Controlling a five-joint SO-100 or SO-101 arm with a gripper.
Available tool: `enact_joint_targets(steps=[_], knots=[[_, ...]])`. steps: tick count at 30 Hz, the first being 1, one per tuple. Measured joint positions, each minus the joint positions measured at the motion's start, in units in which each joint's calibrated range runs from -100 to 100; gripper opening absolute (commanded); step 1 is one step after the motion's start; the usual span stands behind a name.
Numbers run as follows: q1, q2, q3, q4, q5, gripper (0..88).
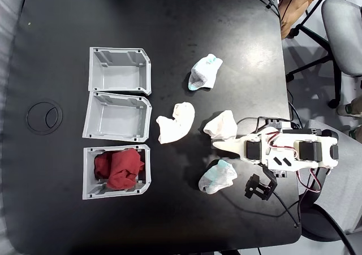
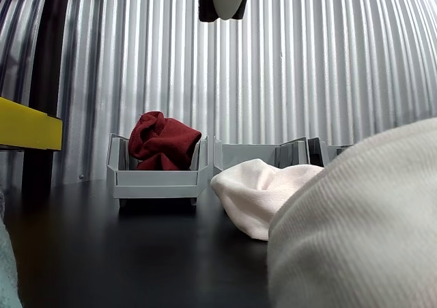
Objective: Put the sock in the container
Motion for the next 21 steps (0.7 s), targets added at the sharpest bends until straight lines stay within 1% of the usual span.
enact_joint_targets(steps=[21], knots=[[-0.32,0.0,-2.07,0.0,0.0,1.3]])
